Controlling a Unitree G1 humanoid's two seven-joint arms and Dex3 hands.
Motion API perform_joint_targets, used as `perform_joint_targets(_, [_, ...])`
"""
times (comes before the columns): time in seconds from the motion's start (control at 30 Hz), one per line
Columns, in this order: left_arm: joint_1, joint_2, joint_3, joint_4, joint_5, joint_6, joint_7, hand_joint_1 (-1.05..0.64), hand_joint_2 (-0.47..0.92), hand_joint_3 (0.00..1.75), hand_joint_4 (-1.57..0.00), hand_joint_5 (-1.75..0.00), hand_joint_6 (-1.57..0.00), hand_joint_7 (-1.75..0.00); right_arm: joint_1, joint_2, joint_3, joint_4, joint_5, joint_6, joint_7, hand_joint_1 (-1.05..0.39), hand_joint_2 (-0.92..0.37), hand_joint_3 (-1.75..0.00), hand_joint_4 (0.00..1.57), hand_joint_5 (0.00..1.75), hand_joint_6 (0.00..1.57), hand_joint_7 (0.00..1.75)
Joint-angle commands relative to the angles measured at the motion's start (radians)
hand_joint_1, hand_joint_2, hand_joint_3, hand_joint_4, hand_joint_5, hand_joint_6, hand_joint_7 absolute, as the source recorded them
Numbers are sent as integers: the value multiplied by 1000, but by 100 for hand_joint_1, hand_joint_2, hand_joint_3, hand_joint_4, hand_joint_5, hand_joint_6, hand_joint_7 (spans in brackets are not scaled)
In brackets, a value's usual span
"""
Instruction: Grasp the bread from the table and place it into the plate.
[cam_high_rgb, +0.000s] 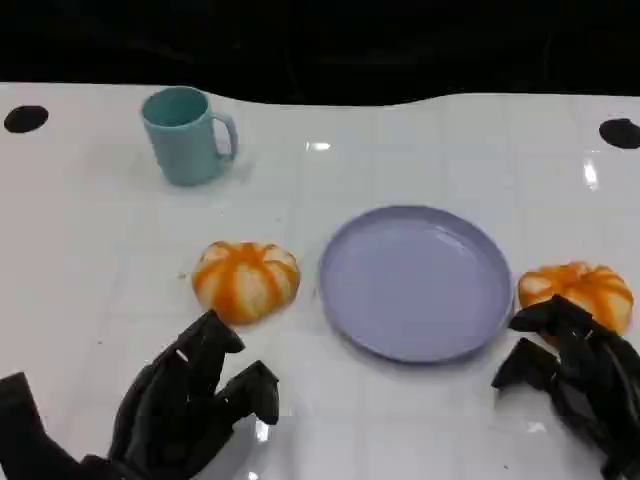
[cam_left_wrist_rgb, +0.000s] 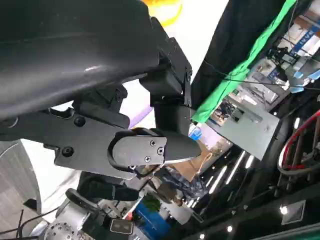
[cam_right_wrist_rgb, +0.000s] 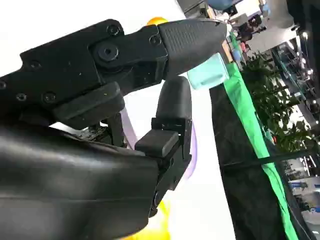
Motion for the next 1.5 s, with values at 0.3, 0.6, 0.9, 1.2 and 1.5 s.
perform_joint_targets(0.3, [10, 9, 7, -18, -3, 10, 13, -57, 92, 25, -84, -175, -66, -170, 16, -13, -6, 1, 5, 22, 8, -53, -92, -24, 67, 154, 62, 119])
perform_joint_targets(0.6, [3, 15, 4, -18, 16, -12, 9, -57, 92, 27, -80, -173, -65, -157, 12, -12, -5, 2, 1, 24, -1, -54, -92, -24, 68, 155, 64, 119])
perform_joint_targets(0.9, [5, 74, -66, -116, 205, -131, 57, -56, 92, 20, -55, -101, -59, -37, 3, -2, -5, 5, 3, 26, -15, -53, -92, -23, 67, 155, 63, 120])
perform_joint_targets(1.2, [-36, 220, -145, -276, 455, -154, 147, -50, 90, 1, -8, -64, -30, -3, -10, 4, -9, -7, 13, 81, -30, -54, -92, -17, 67, 156, 64, 120])
perform_joint_targets(1.5, [-107, 368, -269, -326, 910, -259, 344, -53, 91, 0, -1, -39, -21, -1, -16, 7, -8, -3, 6, 68, -26, -54, -92, -17, 65, 156, 62, 119])
